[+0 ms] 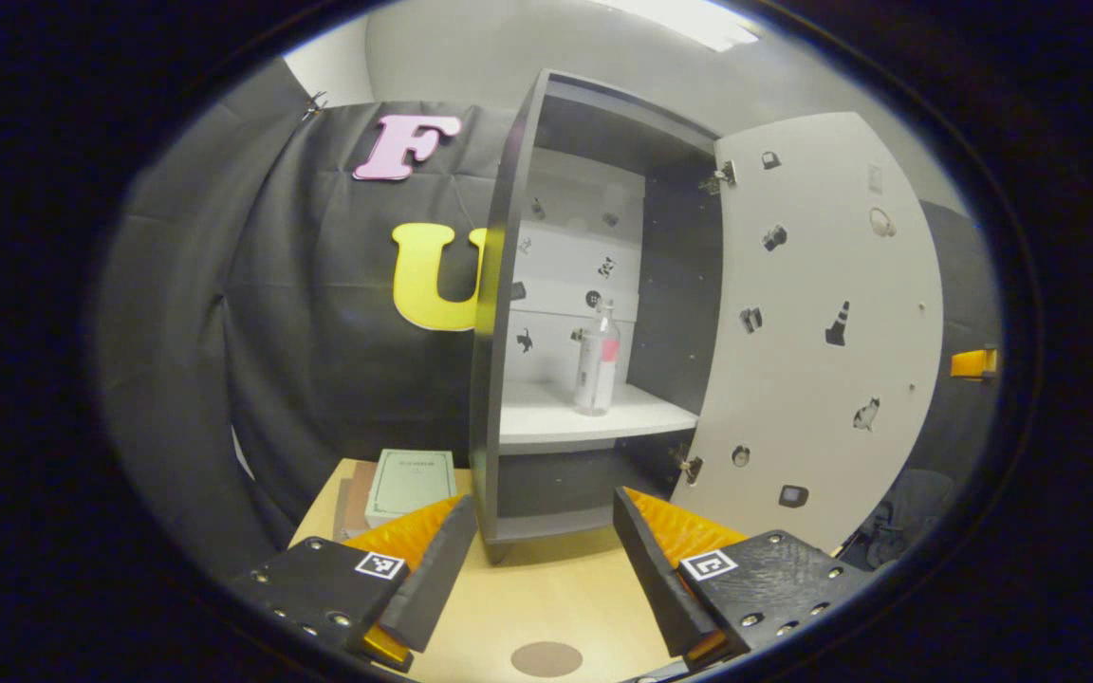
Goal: Open the cabinet door with the right hand, grasp the bottle in the cabinet with the left hand and place it on the coaster, then close the cabinet door with the right hand.
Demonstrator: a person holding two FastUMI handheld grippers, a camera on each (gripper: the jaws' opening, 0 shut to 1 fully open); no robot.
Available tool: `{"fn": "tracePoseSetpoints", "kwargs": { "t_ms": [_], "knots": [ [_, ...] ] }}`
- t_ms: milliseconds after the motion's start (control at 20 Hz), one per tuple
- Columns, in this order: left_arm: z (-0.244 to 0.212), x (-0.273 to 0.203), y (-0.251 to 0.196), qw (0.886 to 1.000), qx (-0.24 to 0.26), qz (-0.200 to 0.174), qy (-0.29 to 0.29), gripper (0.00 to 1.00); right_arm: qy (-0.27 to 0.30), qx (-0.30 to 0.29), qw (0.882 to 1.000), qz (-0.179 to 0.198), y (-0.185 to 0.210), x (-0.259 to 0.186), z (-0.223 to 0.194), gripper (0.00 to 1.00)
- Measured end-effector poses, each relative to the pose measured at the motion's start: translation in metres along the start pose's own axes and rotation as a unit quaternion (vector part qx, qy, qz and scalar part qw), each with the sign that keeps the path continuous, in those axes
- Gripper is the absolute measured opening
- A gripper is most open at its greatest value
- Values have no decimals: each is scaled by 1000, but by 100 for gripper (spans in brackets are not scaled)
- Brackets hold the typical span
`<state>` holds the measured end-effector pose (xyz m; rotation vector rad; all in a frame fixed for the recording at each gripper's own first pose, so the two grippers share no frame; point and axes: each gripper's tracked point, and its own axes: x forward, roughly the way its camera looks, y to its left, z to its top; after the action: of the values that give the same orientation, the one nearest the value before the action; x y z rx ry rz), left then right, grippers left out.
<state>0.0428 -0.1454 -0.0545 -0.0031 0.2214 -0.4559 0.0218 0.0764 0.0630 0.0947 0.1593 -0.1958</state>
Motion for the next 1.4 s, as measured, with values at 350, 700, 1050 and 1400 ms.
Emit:
{"fn": "tracePoseSetpoints", "kwargs": {
  "t_ms": [350,700,1050,1400],
  "knots": [
    [92,89,-25,998,-21,-13,-58,89,-26,-23,999,-4,-27,70,28,97],
    [136,203,-59,995,26,-9,-97,91,-19,9,1000,5,-54,148,32,97],
    [117,299,-67,996,32,-2,-81,87,-3,36,999,-11,-90,187,19,98],
    [102,347,-79,997,34,-21,-71,89,21,44,998,-29,-117,198,2,98]
  ]
}}
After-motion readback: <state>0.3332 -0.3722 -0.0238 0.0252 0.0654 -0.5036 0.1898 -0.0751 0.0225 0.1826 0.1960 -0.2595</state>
